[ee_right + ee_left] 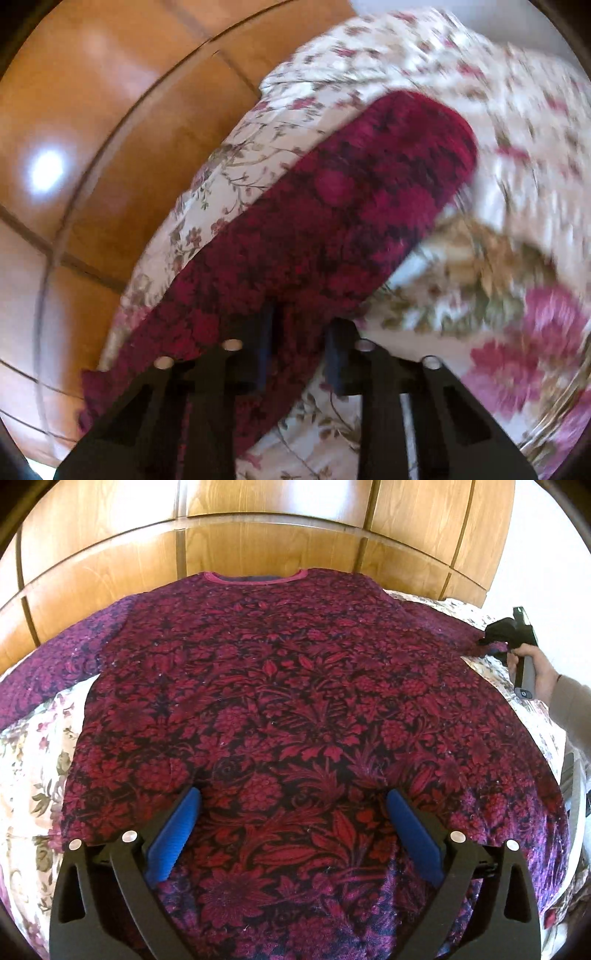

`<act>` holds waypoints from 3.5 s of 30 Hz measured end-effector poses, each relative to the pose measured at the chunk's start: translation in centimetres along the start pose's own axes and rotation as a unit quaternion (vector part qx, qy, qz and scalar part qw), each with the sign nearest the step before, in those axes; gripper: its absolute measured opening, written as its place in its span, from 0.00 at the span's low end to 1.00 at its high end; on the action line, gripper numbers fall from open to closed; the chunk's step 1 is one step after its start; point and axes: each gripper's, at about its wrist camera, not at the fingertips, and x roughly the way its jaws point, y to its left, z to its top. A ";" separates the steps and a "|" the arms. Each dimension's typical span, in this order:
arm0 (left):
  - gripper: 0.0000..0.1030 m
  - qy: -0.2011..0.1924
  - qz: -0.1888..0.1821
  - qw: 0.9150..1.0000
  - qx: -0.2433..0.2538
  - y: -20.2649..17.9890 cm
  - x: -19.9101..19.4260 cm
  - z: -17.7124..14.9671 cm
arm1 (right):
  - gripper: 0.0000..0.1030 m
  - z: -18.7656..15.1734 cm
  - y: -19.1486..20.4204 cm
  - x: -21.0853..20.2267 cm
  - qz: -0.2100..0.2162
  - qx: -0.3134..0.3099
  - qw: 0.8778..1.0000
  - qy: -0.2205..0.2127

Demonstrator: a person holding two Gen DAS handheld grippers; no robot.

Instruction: Fold small clothes

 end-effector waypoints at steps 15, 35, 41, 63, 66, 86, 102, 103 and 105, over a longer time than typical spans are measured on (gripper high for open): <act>0.96 -0.002 -0.015 1.000 -0.011 0.3 -0.5 -0.1 | 0.11 -9.9 18.3 -5.5 0.052 -0.295 0.954 -0.034; 0.96 -0.008 -0.101 0.972 -0.214 8.9 -1.8 8.3 | 0.66 -28.6 28.6 -7.1 0.154 -0.472 0.867 0.046; 0.96 0.014 -0.062 0.967 -0.245 11.0 1.5 12.4 | 0.71 -25.6 21.3 -10.5 0.184 -0.384 0.904 0.051; 0.01 -0.029 0.010 0.974 -0.224 14.4 2.4 17.0 | 0.59 -17.7 14.7 -6.9 0.247 -0.156 0.953 0.084; 0.01 -0.017 0.030 0.974 -0.226 15.3 2.7 16.1 | 0.57 -18.5 16.9 -5.3 0.214 -0.190 0.954 0.085; 0.53 -0.046 0.081 0.957 -0.274 20.2 -1.9 10.1 | 0.88 -23.4 21.1 -6.6 0.044 -0.354 0.934 -0.015; 0.53 -0.132 0.102 0.785 -0.596 41.1 -13.2 -5.4 | 0.98 -33.6 22.0 -6.3 0.041 -0.460 0.886 0.044; 0.53 -0.136 0.109 0.778 -0.604 42.0 -13.5 -5.9 | 0.98 -33.5 22.0 -6.3 0.043 -0.458 0.887 0.046; 0.53 -0.144 0.112 0.765 -0.618 43.9 -14.0 -6.6 | 0.98 -33.4 22.0 -6.1 0.042 -0.457 0.887 0.048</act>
